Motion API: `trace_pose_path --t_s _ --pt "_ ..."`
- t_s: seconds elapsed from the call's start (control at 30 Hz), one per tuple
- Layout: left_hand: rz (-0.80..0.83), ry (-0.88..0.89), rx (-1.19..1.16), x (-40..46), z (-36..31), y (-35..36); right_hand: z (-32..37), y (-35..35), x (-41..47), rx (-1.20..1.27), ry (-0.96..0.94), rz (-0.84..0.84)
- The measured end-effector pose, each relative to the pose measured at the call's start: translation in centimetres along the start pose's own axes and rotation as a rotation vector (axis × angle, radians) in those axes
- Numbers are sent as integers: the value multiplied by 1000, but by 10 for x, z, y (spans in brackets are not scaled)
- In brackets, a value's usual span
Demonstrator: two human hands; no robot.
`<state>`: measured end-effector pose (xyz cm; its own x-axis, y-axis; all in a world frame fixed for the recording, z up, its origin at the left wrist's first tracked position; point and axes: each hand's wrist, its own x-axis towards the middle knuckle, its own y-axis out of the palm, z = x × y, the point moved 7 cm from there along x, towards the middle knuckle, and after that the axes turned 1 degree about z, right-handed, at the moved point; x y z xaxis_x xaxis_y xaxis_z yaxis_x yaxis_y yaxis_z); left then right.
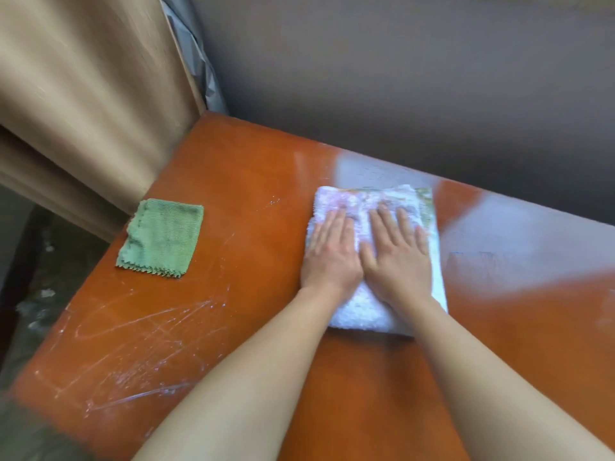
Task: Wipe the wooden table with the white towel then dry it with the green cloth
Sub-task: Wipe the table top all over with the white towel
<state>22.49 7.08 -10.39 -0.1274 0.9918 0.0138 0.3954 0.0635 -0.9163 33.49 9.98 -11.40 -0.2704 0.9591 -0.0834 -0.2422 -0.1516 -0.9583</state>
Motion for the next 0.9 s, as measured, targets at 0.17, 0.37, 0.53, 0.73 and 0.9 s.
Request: trace_pose_path --t_s 0.17,0.37,0.53,0.73,0.9 --pt "68 94 -93 -28 -13 2 -9 2 -45 -13 163 -5" --pt "72 156 -107 -101 12 -6 27 15 -118 -26 205 -37" --pt "55 163 -57 -148 43 -21 69 33 -159 -43 171 2" --pt "62 118 6 -149 44 -22 71 37 -155 -45 131 8" --pt "42 -1 61 -142 45 -13 66 33 -135 22 -26 14"
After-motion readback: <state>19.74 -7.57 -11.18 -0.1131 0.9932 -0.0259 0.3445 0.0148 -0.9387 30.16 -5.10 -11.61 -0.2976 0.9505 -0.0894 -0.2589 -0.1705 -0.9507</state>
